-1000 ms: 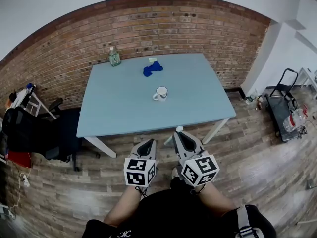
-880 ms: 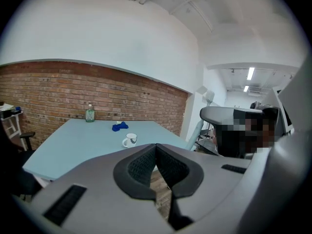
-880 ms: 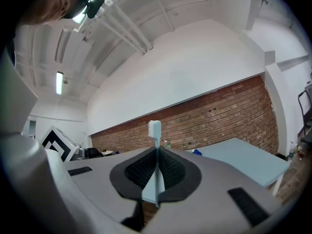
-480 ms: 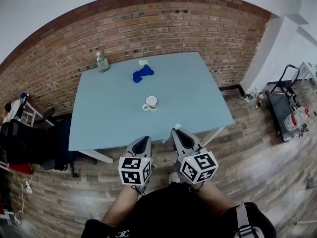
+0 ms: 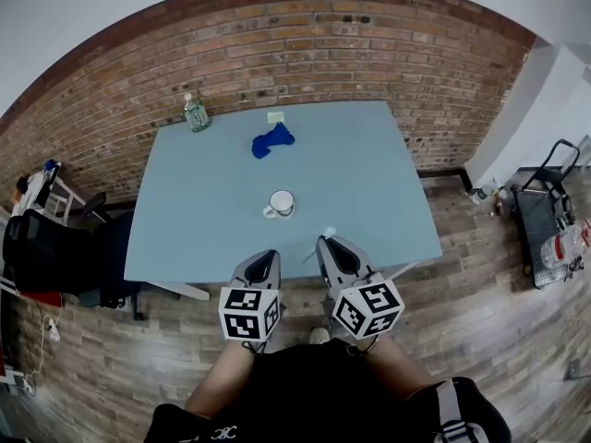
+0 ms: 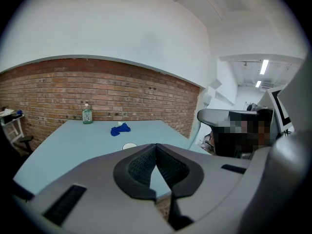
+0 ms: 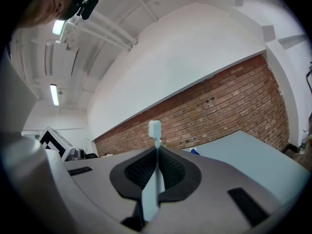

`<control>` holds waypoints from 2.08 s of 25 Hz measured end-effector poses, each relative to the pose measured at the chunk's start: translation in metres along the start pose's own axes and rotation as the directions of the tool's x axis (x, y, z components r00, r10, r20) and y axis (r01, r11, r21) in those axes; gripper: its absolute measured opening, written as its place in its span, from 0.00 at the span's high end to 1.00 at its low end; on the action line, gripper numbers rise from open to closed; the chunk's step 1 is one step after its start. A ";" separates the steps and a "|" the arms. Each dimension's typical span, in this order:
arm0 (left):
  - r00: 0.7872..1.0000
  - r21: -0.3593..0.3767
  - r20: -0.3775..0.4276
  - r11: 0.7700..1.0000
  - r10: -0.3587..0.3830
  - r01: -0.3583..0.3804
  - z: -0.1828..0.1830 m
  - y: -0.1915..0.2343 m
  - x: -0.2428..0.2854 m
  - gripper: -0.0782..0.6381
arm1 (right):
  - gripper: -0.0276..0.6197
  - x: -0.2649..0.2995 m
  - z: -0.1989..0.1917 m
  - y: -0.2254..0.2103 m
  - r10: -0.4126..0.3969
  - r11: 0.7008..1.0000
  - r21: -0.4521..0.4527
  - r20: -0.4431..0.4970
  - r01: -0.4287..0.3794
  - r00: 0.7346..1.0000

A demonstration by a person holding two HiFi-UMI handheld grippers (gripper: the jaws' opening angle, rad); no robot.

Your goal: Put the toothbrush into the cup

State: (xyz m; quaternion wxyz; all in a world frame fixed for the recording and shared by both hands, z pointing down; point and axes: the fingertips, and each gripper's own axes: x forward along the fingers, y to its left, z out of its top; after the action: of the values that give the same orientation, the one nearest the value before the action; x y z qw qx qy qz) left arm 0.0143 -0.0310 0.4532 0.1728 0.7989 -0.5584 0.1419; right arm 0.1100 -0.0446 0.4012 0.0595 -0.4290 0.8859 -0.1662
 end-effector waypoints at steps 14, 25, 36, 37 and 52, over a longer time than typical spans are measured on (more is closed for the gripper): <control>0.996 -0.001 -0.011 0.996 0.086 -0.086 0.010 0.008 0.031 0.88 | 0.91 0.034 0.002 -0.037 0.052 0.998 0.035 -0.029 -0.051 0.998; 0.996 -0.013 0.000 0.995 0.094 -0.094 0.022 0.040 0.064 0.88 | 0.91 0.077 -0.004 -0.044 0.067 0.998 0.009 -0.061 -0.066 0.996; 0.999 -0.017 -0.011 0.999 0.032 -0.033 0.045 0.085 0.110 0.88 | 0.91 0.143 -0.006 -0.056 0.020 1.000 0.006 -0.088 -0.019 0.996; 1.000 -0.017 -0.012 1.000 0.024 -0.025 0.048 0.089 0.114 0.88 | 0.91 0.150 -0.005 -0.057 0.014 1.000 0.008 -0.090 -0.013 0.996; 0.992 -0.054 -0.048 0.992 -0.117 0.115 0.060 0.167 0.170 0.88 | 0.91 0.239 -0.014 -0.058 -0.131 0.991 -0.049 -0.116 0.126 0.985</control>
State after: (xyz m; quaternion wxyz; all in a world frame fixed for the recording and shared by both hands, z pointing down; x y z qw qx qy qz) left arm -0.0841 -0.2534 0.4897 0.2153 0.8214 -0.5098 0.1379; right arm 0.0006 -0.2612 0.4431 -0.0132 -0.4758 0.8615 -0.1768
